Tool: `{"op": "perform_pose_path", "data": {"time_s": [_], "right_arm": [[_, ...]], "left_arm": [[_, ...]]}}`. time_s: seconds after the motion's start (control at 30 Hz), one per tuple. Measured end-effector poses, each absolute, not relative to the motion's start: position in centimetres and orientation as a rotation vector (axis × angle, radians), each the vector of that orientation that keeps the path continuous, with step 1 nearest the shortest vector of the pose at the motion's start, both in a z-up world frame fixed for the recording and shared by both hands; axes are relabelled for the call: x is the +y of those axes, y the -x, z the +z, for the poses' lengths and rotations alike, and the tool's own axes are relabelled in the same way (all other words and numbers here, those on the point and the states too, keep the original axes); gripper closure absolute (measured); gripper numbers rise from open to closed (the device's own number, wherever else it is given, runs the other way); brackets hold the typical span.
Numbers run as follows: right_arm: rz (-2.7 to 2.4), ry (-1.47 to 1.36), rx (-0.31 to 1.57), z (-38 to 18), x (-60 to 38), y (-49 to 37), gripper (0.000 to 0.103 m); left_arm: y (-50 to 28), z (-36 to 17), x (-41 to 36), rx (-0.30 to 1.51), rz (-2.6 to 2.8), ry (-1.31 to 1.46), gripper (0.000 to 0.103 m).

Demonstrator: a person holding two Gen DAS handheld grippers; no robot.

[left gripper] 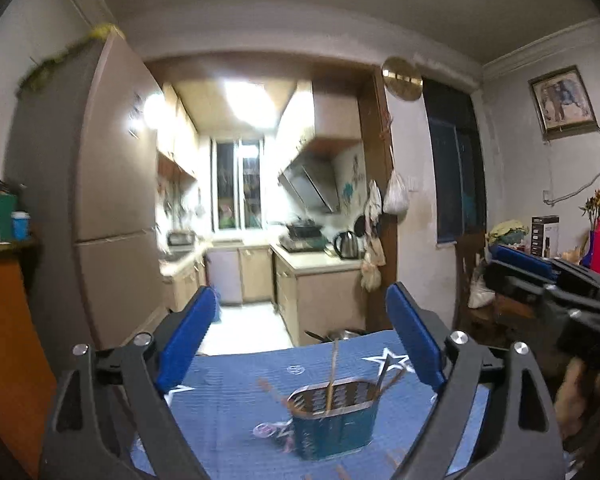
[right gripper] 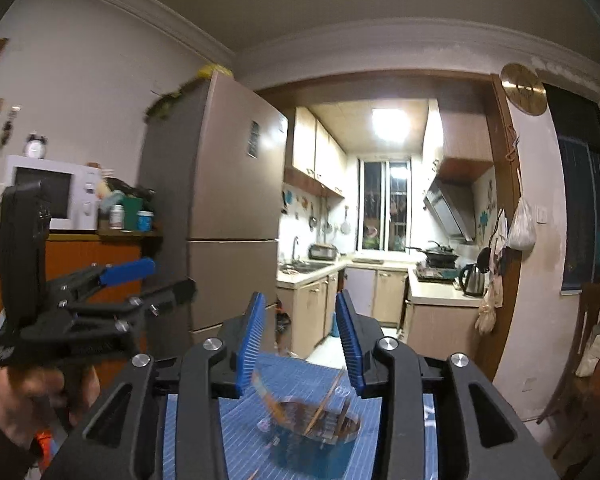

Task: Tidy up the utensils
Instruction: 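Move both tools back over the remaining chopsticks on the table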

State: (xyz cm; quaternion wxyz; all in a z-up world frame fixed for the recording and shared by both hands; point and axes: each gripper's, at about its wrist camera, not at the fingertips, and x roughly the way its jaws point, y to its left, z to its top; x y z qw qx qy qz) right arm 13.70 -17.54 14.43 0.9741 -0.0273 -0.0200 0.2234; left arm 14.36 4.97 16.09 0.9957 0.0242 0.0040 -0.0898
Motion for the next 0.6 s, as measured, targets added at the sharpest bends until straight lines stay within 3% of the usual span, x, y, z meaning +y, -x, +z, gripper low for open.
{"op": "perform_pose_path", "data": {"time_s": [0.13,0.27,0.47,0.6], "right_arm": [[0.453,0.021,0.002,7.3,-19.4,-8.8,0.065],[0.404,-0.013,0.147,-1.1,-20.9,-6.9,0.065],[0.344,-0.014,0.365,-10.4,-20.8,-6.3,0.079],[0.33,0.013,0.442,-14.0,-19.5,-6.1,0.084]], "left_arm": [[-10.4,9.6,6.5,0.034,-0.148,-0.025,0.016],[-9.7,1.7,6.8,0.187,-0.136,0.005,0.016],[-10.4,-7.2,5.5,0.402,-0.161,0.027,0.018],[-10.4,-10.1,4.6,0.463,-0.185,0.008,0.027]]}}
